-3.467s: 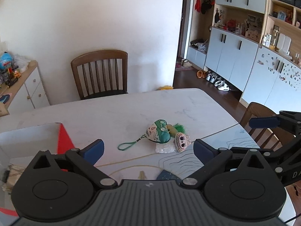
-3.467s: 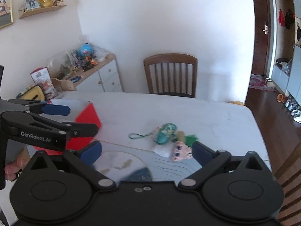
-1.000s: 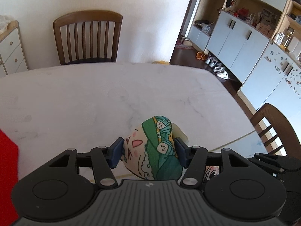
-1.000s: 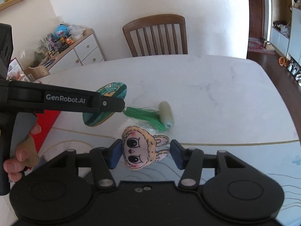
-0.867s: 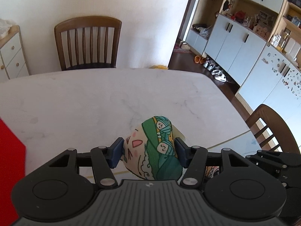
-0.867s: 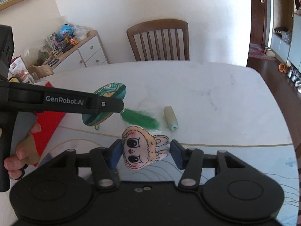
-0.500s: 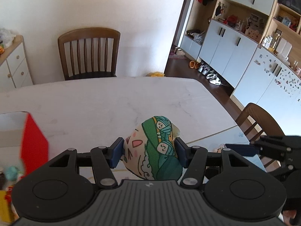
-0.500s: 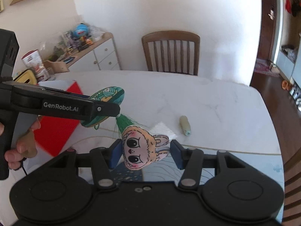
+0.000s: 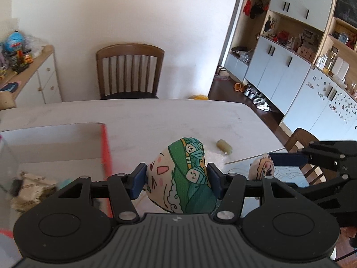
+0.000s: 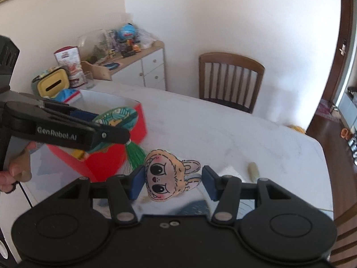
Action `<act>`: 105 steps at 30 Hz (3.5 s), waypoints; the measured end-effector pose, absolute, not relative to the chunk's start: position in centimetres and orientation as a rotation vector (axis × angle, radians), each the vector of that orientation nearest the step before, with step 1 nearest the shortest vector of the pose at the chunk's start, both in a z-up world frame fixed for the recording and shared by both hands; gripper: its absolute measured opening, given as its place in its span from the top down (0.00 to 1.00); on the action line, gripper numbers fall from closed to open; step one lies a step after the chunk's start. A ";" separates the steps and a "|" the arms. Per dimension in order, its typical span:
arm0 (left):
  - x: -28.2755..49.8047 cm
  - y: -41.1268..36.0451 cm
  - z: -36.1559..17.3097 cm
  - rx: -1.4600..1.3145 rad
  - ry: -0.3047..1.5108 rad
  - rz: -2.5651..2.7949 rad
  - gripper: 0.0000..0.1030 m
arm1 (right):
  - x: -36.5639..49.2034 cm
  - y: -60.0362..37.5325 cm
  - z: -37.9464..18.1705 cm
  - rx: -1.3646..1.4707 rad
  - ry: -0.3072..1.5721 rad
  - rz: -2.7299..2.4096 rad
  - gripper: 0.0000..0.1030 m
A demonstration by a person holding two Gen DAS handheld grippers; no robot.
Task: Organize objects
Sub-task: 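Carry the green plush and doll plush with both grippers over the box, then open both grippers to drop the two plushes into the box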
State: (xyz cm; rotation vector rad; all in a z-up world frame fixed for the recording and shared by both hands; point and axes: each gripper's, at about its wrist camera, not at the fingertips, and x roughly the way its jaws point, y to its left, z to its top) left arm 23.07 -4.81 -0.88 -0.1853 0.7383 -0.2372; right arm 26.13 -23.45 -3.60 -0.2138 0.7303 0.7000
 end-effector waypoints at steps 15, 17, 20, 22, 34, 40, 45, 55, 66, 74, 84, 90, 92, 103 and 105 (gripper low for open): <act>18.5 5.9 -0.6 -0.207 0.729 -0.175 0.44 | 22.6 -11.9 -1.7 -0.245 0.684 0.782 0.48; 18.4 7.2 -0.8 -0.206 0.729 -0.169 0.44 | 22.4 -10.6 -1.7 -0.253 0.678 0.789 0.48; 18.2 9.0 -1.1 -0.199 0.727 -0.154 0.44 | 22.2 -8.6 -1.9 -0.263 0.677 0.792 0.48; 18.2 10.2 -1.4 -0.197 0.728 -0.142 0.44 | 22.3 -7.3 -2.2 -0.267 0.677 0.792 0.48; 21.4 15.8 -3.9 -0.147 0.749 -0.043 0.43 | 24.7 -0.6 -5.3 -0.311 0.708 0.757 0.47; 24.5 16.8 -6.0 -0.132 0.791 -0.017 0.43 | 26.9 1.4 -6.9 -0.326 0.742 0.720 0.47; 27.1 17.5 -7.7 -0.135 0.830 -0.007 0.43 | 28.5 3.2 -8.6 -0.351 0.766 0.696 0.47; 30.3 18.0 -11.0 -0.118 0.919 -0.006 0.43 | 29.7 5.2 -12.6 -0.414 0.871 0.696 0.47; 30.7 17.1 -12.2 -0.061 0.941 -0.012 0.42 | 28.9 6.2 -14.9 -0.468 0.933 0.699 0.47; 30.4 16.5 -12.6 -0.037 0.952 -0.008 0.36 | 28.8 5.4 -14.1 -0.444 0.923 0.695 0.31; 28.9 16.3 -11.5 -0.048 0.937 -0.002 0.30 | 28.3 3.9 -12.2 -0.391 0.892 0.718 0.27; 27.5 15.8 -10.2 -0.033 0.913 0.006 0.27 | 27.8 2.5 -10.8 -0.354 0.875 0.739 0.24; 26.9 15.5 -9.5 -0.029 0.896 0.007 0.25 | 27.5 2.0 -10.2 -0.337 0.867 0.751 0.24; 23.3 13.5 -5.4 -0.045 0.813 -0.003 0.20 | 24.9 -2.4 -5.8 -0.250 0.795 0.808 0.15; 22.5 12.8 -4.6 -0.047 0.799 -0.004 0.20 | 24.5 -3.3 -5.1 -0.237 0.782 0.819 0.15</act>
